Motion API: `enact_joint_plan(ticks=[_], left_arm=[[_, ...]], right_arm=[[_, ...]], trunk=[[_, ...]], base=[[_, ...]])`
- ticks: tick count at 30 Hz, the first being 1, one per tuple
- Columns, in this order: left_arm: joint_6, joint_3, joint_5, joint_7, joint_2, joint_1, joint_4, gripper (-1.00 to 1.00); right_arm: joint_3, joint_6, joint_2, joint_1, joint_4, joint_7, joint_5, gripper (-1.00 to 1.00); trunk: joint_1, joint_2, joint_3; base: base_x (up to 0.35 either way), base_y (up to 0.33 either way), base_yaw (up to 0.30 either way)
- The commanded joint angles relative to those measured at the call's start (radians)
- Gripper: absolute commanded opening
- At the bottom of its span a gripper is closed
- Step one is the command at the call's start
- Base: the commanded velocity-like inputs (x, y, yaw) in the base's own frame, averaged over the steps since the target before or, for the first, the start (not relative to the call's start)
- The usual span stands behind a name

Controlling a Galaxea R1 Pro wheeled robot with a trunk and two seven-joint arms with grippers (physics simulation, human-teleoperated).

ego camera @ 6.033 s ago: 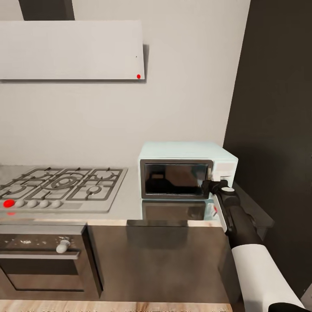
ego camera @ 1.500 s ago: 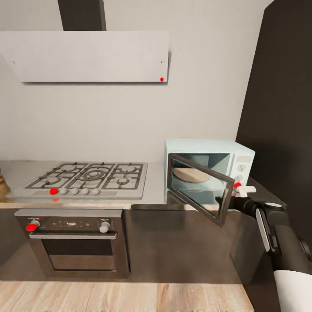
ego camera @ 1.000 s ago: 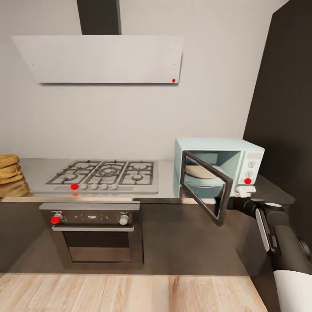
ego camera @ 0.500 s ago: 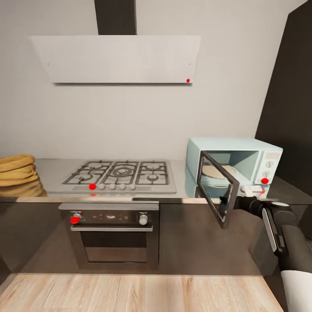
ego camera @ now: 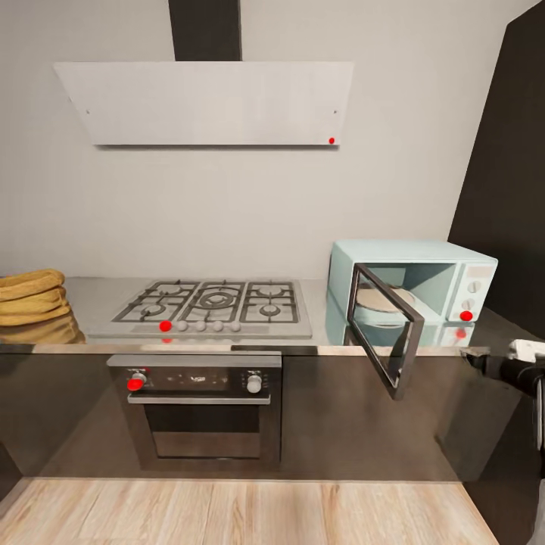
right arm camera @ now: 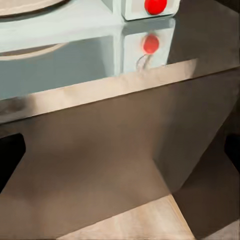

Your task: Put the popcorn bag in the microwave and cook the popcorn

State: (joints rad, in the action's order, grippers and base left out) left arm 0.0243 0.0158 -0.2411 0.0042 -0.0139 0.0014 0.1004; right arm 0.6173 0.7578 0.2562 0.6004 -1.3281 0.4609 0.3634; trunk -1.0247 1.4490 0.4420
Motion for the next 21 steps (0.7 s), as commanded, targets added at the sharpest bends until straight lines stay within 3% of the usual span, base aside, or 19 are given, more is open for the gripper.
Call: enact_joint_plan(ticks=[1,4,10,13,15,17,18,21], left_arm=[[0.002,0.001,-0.004,0.0,0.0,0.0,0.001,1.0],[0.002,0.002,-0.004,0.0,0.0,0.0,0.001,1.0],[0.002,0.003,-0.007,0.002,0.0,0.0,0.002,1.0],[0.002,0.003,-0.007,0.003,0.0,0.0,0.001,1.0],[0.002,0.003,-0.007,0.003,0.0,0.0,0.001,1.0],[0.002,0.003,-0.008,0.003,0.0,0.0,0.001,1.0],[0.002,0.003,-0.008,0.002,-0.001,0.0,0.001,1.0],[0.002,0.003,-0.008,0.002,0.0,0.0,0.001,1.0]], right_arm=[[0.012,0.0,0.0,0.001,0.008,0.01,0.029,1.0],[0.028,-0.035,0.0,0.001,0.134,0.01,0.106,1.0],[0.039,-0.277,0.02,-0.002,0.702,-0.007,0.195,1.0],[0.038,-0.497,0.034,-0.031,1.077,-0.08,0.238,1.0],[0.033,-0.617,0.032,-0.053,1.263,-0.16,0.264,1.0],[0.031,-0.674,0.023,-0.115,1.329,-0.239,0.284,1.0],[0.03,-0.699,0.019,-0.205,1.347,-0.271,0.29,1.0],[0.031,-0.783,-0.004,-0.339,1.358,-0.294,0.294,1.0]], trunk=[[0.0,0.001,0.001],[0.0,0.001,0.001],[0.0,0.001,0.001],[0.0,0.001,0.001],[0.0,0.001,0.001],[0.0,0.001,0.001],[0.0,0.001,0.001],[0.0,0.001,0.001]], base=[[0.0,0.0,0.0],[0.0,0.0,0.0],[0.0,0.0,0.0],[0.0,0.0,0.0],[0.0,0.0,0.0],[0.0,0.0,0.0],[0.0,0.0,0.0],[0.0,0.0,0.0]])
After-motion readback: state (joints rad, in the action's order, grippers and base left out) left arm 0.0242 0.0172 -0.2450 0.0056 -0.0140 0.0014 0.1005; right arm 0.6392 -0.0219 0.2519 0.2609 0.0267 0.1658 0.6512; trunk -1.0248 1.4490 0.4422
